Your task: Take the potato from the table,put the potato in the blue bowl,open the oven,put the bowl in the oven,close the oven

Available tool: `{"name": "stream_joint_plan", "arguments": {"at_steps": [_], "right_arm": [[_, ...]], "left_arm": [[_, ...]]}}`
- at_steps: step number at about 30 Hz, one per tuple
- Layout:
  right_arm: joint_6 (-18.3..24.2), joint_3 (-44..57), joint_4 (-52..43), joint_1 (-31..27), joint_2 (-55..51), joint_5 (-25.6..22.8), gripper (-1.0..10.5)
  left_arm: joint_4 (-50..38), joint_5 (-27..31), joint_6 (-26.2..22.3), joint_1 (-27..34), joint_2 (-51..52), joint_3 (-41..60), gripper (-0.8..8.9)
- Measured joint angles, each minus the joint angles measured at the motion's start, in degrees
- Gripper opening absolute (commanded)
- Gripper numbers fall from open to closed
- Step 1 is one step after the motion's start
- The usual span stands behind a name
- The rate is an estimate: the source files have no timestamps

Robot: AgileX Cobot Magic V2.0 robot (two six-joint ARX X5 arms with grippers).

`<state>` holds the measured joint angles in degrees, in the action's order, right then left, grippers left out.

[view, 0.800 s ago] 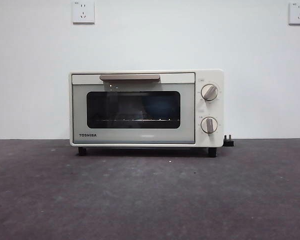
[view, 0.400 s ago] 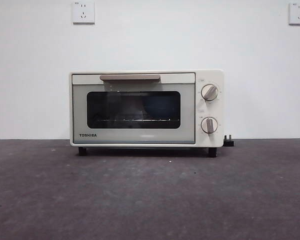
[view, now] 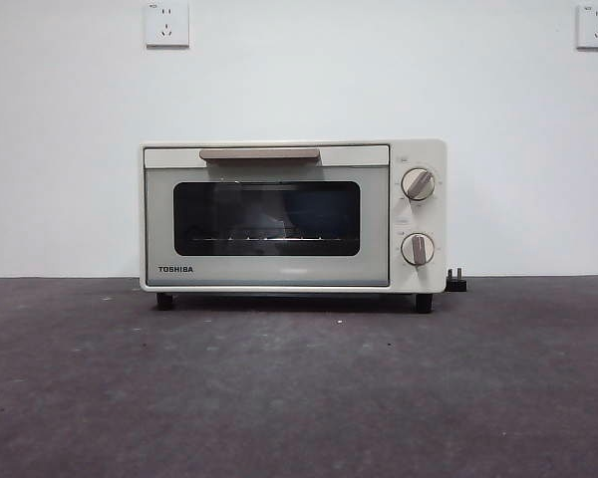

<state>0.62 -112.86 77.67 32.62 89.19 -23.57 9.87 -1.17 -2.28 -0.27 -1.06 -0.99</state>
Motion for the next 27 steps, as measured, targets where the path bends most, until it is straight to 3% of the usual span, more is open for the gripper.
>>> {"name": "stream_joint_plan", "arguments": {"at_steps": [8,13,16,20,23,27], "right_arm": [[0.0,0.0,0.0,-0.1,0.3,0.4,0.0],[1.6,0.2,-2.4,-3.4,-1.4,1.1,0.0],[1.4,1.1,-12.1,-6.4,-5.4,5.2,0.0],[-3.4,9.2,-30.9,-11.2,-14.6,14.4,0.0],[-7.6,20.1,-45.4,-15.2,-22.7,15.7,0.0],[-9.4,37.3,-59.7,-21.1,-34.6,16.6,0.0]], "left_arm": [[0.0,0.0,0.0,0.0,-0.8,0.0,-0.04],[0.0,0.0,0.0,0.0,-1.4,0.0,-0.04],[0.0,-0.1,0.0,0.0,-1.7,0.0,-0.04],[0.0,-0.1,0.0,0.0,-1.7,0.0,-0.04],[0.0,-0.1,0.0,0.0,-1.7,0.0,-0.04],[0.0,-0.1,0.0,0.0,-1.8,0.0,-0.04]]}}
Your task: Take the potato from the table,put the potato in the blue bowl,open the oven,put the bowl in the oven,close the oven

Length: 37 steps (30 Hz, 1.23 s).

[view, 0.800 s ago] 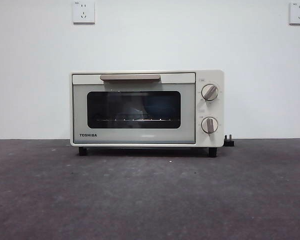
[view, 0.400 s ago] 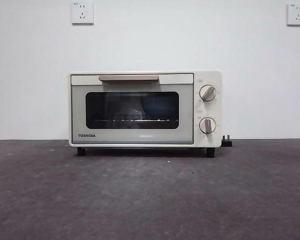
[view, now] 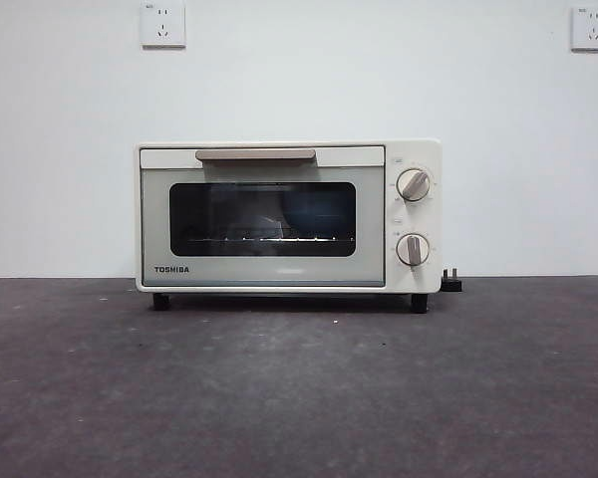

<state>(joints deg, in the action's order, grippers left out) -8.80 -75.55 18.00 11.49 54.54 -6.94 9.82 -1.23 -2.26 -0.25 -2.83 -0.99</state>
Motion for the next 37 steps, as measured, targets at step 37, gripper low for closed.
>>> {"name": "stream_joint_plan", "arguments": {"at_steps": [37], "right_arm": [[10.7,74.3,-12.4,-15.1,-52.5,5.9,0.0]], "left_arm": [[0.0,0.0,0.4,0.0,-0.5,0.0,-0.04]]}}
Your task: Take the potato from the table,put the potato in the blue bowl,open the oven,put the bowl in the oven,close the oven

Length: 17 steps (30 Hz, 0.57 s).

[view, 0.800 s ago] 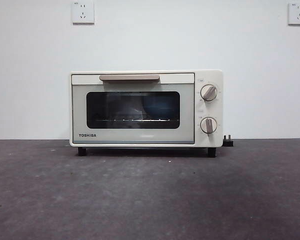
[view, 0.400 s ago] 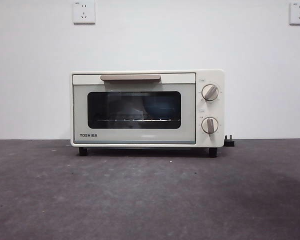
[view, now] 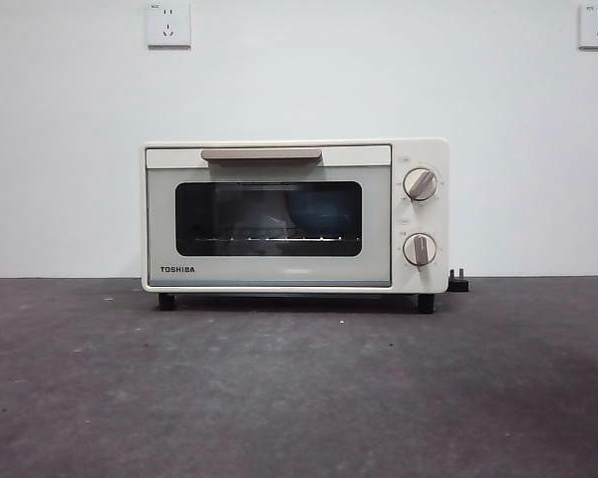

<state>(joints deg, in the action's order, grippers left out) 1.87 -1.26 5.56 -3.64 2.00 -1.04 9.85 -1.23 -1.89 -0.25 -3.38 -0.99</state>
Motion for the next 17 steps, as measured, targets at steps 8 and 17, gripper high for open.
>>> {"name": "stream_joint_plan", "arguments": {"at_steps": [8,17], "right_arm": [[1.7,0.0,5.3,-0.1,-1.4,0.0,0.0],[1.8,0.0,5.3,-0.1,-1.4,0.0,0.0]], "left_arm": [[0.0,0.0,0.0,0.0,0.0,0.0,-0.04],[0.0,0.0,0.0,0.0,0.0,0.0,-0.04]]}}
